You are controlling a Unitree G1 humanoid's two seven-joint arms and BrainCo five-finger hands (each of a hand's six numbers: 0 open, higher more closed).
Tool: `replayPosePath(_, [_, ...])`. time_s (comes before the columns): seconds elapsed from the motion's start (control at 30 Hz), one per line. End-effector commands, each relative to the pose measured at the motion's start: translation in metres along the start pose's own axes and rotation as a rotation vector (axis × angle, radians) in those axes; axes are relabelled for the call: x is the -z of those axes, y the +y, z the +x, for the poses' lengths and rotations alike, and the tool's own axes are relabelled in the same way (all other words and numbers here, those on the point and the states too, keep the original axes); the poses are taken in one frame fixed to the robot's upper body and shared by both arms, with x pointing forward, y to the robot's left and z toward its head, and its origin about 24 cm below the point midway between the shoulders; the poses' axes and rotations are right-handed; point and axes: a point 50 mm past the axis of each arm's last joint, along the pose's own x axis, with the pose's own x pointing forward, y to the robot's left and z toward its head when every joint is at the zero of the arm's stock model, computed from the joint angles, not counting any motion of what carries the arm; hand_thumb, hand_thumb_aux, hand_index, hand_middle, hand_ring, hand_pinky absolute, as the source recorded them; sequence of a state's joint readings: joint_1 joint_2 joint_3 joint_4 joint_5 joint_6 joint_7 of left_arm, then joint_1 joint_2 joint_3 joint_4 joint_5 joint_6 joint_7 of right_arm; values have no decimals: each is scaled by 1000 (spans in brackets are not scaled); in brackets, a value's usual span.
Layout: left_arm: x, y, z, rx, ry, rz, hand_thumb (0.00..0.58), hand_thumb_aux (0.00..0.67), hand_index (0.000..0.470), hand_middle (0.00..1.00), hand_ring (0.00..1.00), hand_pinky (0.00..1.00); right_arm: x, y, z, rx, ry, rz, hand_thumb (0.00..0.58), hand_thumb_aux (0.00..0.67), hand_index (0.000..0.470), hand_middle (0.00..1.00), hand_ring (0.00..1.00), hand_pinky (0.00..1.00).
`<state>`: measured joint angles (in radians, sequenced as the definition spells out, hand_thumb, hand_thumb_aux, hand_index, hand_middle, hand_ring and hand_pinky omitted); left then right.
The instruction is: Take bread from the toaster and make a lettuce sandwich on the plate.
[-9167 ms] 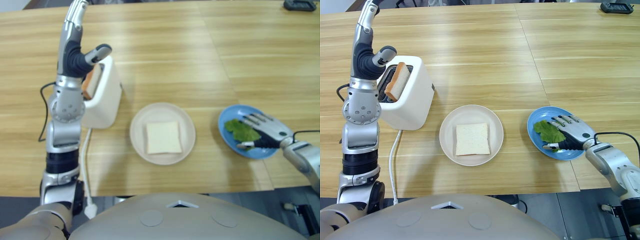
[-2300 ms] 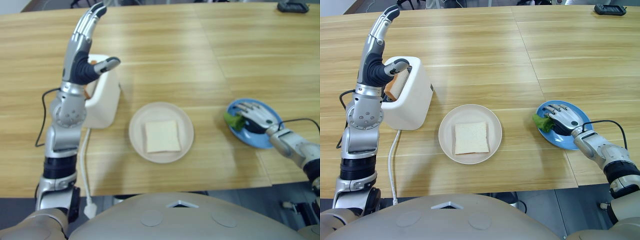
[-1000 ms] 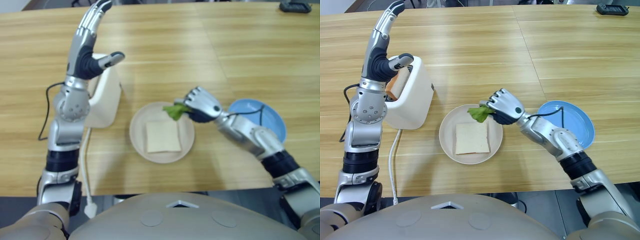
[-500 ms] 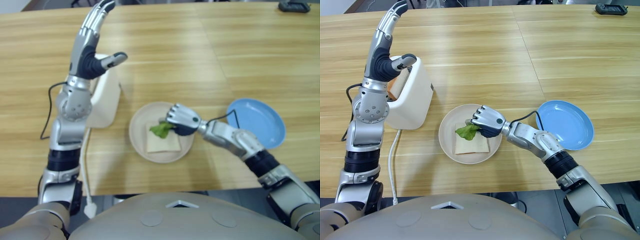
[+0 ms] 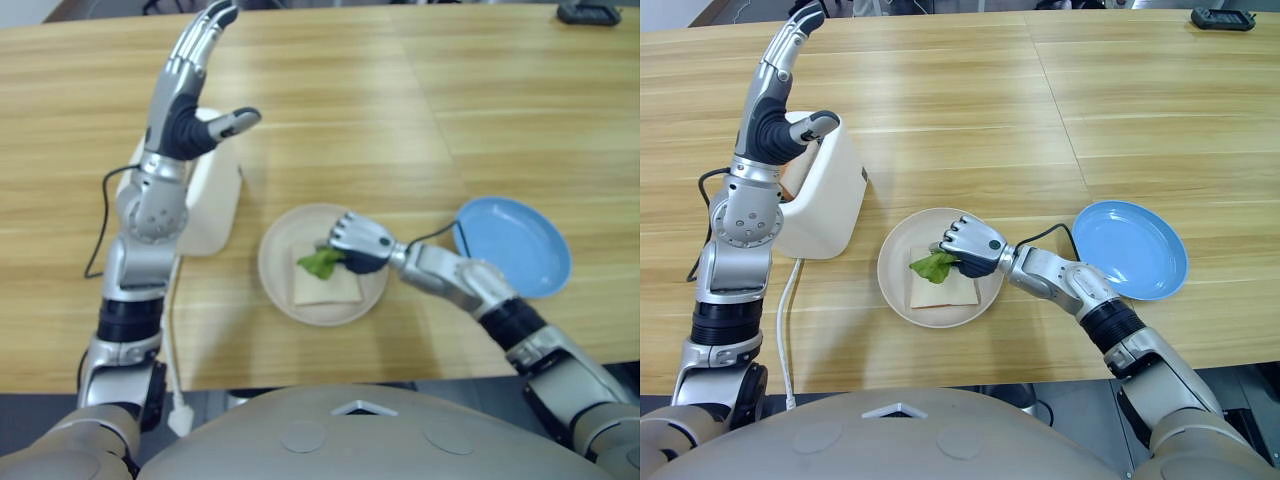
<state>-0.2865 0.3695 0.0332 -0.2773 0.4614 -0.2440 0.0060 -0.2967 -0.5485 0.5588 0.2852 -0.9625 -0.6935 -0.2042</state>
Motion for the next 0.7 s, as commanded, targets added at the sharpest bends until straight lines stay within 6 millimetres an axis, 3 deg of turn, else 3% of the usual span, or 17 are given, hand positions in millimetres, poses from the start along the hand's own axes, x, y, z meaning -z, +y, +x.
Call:
replayPosePath(0.03, [0, -4, -1, 11, 10, -10, 0, 0, 0, 0, 0, 0, -1, 9, 1, -46, -14, 6, 580, 670, 460, 953, 953, 953])
replayPosePath(0.27, [-1, -5, -1, 12, 11, -16, 0, 0, 0, 0, 0, 0, 0, 19, -6, -97, -7, 33, 580, 670, 460, 945, 945, 945])
replayPosePath(0.3, [-2, -6, -1, 13, 9, -18, 0, 0, 0, 0, 0, 0, -1, 19, -6, -99, -6, 34, 580, 670, 460, 878, 878, 878])
replayPosePath(0.33, [-2, -6, 0, 14, 7, -20, 0, 0, 0, 0, 0, 0, -1, 20, -7, -100, -5, 34, 580, 670, 460, 737, 737, 737])
replayPosePath(0.37, [-2, -7, 0, 15, 6, -22, 0, 0, 0, 0, 0, 0, -2, 20, -7, -100, -4, 34, 576, 612, 420, 663, 663, 663])
replayPosePath(0.4, [-2, -7, 1, 17, 4, -24, 0, 0, 0, 0, 0, 0, -3, 20, -7, -101, -5, 33, 516, 447, 307, 310, 310, 310])
replayPosePath(0.43, [-2, -8, 1, 18, 3, -25, 0, 0, 0, 0, 0, 0, -4, 20, -7, -103, -9, 31, 366, 263, 180, 0, 0, 0])
replayPosePath(0.47, [-3, -8, 1, 19, 2, -27, 0, 0, 0, 0, 0, 0, -5, 21, -7, -108, -13, 31, 0, 0, 0, 0, 0, 0])
replayPosePath(0.7, [-3, -10, 3, 22, -2, -30, 0, 0, 0, 0, 0, 0, -8, 21, -9, -122, -15, 31, 0, 0, 0, 0, 0, 0])
